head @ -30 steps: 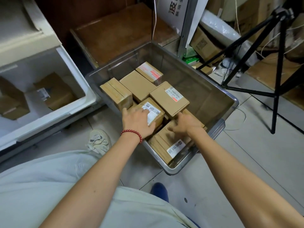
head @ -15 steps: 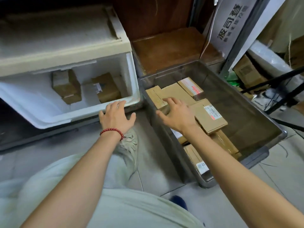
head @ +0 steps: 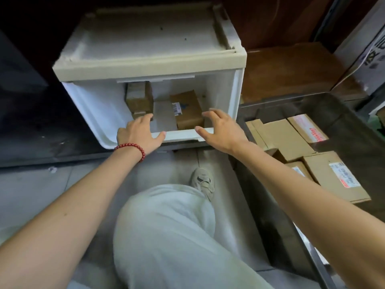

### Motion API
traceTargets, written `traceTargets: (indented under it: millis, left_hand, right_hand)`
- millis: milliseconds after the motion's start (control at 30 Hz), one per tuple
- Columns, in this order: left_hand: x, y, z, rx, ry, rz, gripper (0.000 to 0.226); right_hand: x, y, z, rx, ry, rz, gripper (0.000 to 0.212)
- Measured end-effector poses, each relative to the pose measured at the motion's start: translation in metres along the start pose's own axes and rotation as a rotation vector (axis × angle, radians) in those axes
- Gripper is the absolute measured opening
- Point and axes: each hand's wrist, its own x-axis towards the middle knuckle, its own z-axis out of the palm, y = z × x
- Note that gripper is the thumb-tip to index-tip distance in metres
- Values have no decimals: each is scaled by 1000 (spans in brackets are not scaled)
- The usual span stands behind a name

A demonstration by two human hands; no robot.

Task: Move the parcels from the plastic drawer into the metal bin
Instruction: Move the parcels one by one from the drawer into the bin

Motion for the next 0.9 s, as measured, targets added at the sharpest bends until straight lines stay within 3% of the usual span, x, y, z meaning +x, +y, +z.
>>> traceTargets:
  millis: [133, 367, 633, 767, 900]
  left_hand:
    - [29, -17, 24, 7, -52, -25, 70]
    - [100, -7, 75, 14, -133, -23, 74]
    - [165, 24, 126, -156, -281, -115, 82]
    - [171, 31, 128, -425, -297, -127, 68]
    - [172, 33, 122, -661, -249, -201, 61]
  right_hand:
    - [44, 3, 23, -10, -45, 56, 67]
    - [122, 23, 64, -4, -205, 328, 86]
    - [186, 47, 108, 256, -282, 424, 68]
    - [190, 48, 115, 353, -272, 403, 26]
    - [185, 42, 112, 506, -214, 399, 36]
